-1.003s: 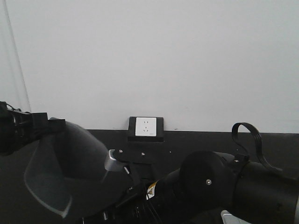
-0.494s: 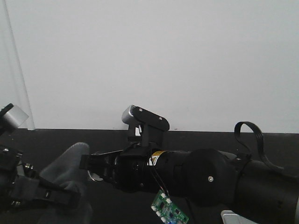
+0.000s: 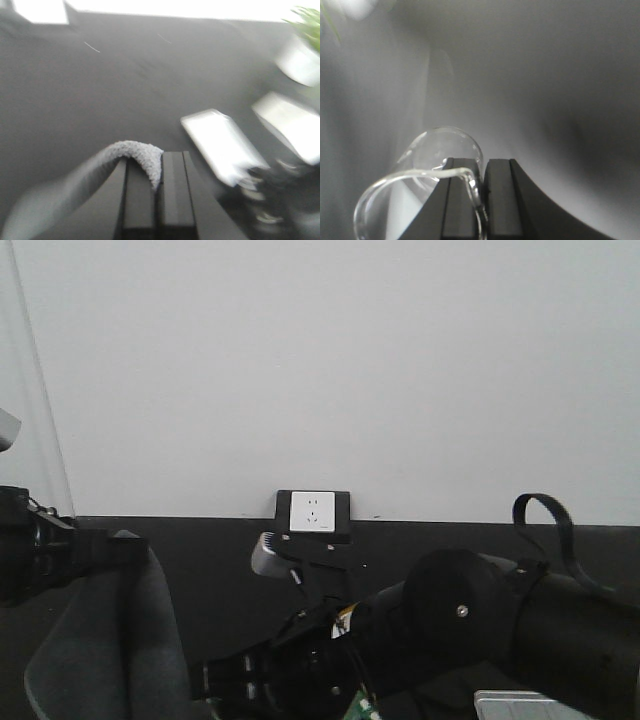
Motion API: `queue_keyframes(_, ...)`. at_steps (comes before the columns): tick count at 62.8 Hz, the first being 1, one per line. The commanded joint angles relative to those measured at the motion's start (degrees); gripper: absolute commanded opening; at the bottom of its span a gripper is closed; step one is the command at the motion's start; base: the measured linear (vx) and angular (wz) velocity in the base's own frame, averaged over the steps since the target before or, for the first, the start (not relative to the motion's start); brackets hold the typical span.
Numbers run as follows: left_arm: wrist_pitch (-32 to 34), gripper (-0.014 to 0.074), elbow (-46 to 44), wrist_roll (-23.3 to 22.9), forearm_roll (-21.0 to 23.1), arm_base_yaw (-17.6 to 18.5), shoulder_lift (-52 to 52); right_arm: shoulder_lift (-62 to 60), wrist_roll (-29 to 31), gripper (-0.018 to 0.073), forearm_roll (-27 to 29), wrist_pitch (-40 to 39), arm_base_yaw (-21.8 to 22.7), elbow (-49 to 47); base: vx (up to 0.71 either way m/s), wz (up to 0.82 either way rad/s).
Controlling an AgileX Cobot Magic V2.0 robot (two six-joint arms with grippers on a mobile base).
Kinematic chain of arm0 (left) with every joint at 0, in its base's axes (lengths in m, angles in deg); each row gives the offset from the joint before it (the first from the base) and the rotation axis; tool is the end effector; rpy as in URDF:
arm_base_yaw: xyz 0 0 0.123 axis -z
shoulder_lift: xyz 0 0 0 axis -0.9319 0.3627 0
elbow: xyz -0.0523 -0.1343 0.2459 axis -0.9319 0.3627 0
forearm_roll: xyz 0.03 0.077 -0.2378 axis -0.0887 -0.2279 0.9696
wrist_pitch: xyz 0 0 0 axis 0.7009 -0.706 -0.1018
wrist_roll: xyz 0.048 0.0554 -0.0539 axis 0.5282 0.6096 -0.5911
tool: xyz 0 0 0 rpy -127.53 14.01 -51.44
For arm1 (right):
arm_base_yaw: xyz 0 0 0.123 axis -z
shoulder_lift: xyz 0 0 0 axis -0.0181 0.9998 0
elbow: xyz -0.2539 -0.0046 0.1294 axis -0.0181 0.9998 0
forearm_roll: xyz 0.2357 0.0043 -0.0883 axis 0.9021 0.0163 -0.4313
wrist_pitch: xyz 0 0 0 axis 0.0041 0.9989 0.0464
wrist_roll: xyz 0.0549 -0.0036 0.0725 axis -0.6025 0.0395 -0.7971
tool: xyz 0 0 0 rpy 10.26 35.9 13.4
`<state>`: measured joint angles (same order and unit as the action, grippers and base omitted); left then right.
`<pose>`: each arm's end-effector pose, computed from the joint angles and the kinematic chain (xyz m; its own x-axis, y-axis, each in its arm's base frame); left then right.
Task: Wipe beaker with gray cloth and return to tray
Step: 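Rub the gray cloth in the left gripper against the beaker, then separate the grippers, lowering the beaker onto the metal tray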
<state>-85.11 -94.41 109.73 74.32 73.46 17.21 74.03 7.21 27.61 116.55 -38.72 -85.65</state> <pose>0.2462 -0.0692 0.3887 -0.5987 -0.0999 -0.7947 0.4272 0.7994 -0.4224 0.2594 0.2529 0.2996 -0.8583 -0.1504 -0.4906 -0.4239 0.7466 0.5127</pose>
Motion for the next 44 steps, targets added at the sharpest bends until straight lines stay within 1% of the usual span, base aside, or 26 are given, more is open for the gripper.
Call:
queue_keyframes(1,4.0,0.0000,-1.9,-0.5,-3.9,0.3,-1.3,-3.0,0.7,-0.0011,-2.1,2.6,5.6,-1.8,0.00,0.00)
queue_keyframes(6,3.1,0.0000,-1.9,-1.7,-9.6,0.3,-1.3,-3.4,1.0,-0.0011,-6.0,7.0,10.9,-1.8,0.00,0.00)
queue_keyframes(11,3.2,0.0004,-1.9,-3.3,-14.2,0.3,-1.1,-3.8,1.3,-0.0011,-12.5,11.8,16.9,-1.8,0.00,0.00)
queue_keyframes(13,3.2,0.0004,-1.9,-4.0,-15.7,0.3,-0.9,-3.9,1.3,-0.0011,-15.1,13.7,18.7,-1.8,0.00,0.00)
queue_keyframes(19,3.2,0.0012,-1.9,-6.0,-18.3,0.3,0.6,-3.9,1.3,-0.0011,-23.8,18.8,24.3,-1.6,0.00,0.00)
queue_keyframes(23,2.9,0.0027,-1.9,-6.1,-18.3,0.3,2.2,-3.9,1.6,-0.0011,-26.7,21.1,28.0,-1.6,0.00,0.00)
queue_keyframes(32,2.7,0.0087,-1.9,-6.1,-18.1,0.3,7.8,-3.6,4.1,-0.0011,-27.7,23.8,33.5,-1.6,0.00,0.00)
queue_keyframes(38,2.8,0.0141,-1.9,-6.0,-18.3,0.3,11.4,-2.2,4.2,-0.0011,-27.8,25.4,35.6,-1.6,0.00,0.00)
queue_keyframes(44,2.6,0.0224,-1.9,-5.9,-18.3,0.3,14.6,0.2,4.3,-0.0011,-28.2,26.0,37.0,-1.6,0.00,0.00)
